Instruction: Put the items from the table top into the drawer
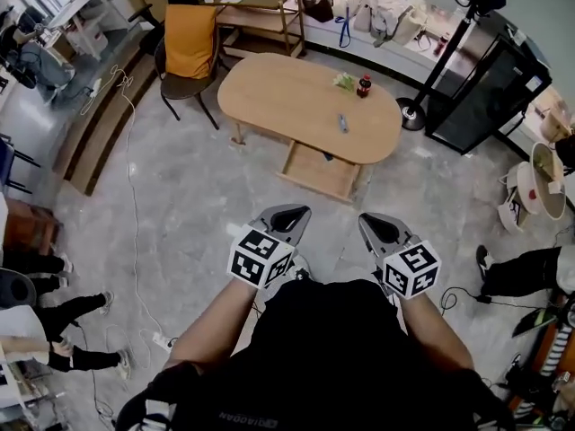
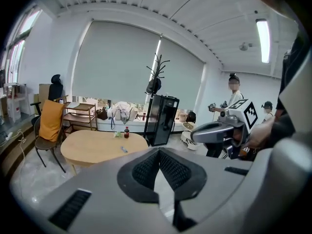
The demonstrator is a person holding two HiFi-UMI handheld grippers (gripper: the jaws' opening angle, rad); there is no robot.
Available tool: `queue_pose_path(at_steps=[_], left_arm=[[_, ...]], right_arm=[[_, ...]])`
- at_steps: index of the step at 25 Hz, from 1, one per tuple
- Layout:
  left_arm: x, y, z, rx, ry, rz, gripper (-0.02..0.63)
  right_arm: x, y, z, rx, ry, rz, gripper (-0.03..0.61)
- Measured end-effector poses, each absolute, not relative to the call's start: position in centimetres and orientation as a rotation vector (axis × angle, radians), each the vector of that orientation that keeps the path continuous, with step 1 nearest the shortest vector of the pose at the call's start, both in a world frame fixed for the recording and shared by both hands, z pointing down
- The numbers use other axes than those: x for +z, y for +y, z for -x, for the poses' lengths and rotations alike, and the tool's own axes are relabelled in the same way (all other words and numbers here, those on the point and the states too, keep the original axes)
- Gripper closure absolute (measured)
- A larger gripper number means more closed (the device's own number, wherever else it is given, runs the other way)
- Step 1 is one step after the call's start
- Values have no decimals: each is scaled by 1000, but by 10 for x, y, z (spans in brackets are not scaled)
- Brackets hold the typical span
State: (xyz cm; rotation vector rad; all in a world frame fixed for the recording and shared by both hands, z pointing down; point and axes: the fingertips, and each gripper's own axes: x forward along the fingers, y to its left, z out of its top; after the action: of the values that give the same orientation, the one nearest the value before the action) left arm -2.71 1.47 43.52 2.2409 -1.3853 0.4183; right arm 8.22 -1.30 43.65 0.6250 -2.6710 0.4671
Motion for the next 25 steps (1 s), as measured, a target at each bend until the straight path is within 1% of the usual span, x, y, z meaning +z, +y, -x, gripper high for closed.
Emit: queue_pose_path(at_steps=[5, 11, 15, 19, 25], left_arm=[[446, -6, 85, 380, -1437, -2154, 609], [468, -24, 124, 393, -1437, -2082, 609], [474, -43, 144, 399, -1435, -2059, 609], [484, -81, 167, 464, -1442, -2041, 609], [508, -179, 182, 523, -1398, -2022, 609]], right_arm=[[448, -37, -44, 510, -2627, -622, 574], [467, -79, -8, 562, -2595, -597, 574], [488, -127, 6, 512, -2565, -624, 574], [528, -192, 13, 483, -2499, -681, 574], [599, -292, 21, 570, -2393, -692, 574]])
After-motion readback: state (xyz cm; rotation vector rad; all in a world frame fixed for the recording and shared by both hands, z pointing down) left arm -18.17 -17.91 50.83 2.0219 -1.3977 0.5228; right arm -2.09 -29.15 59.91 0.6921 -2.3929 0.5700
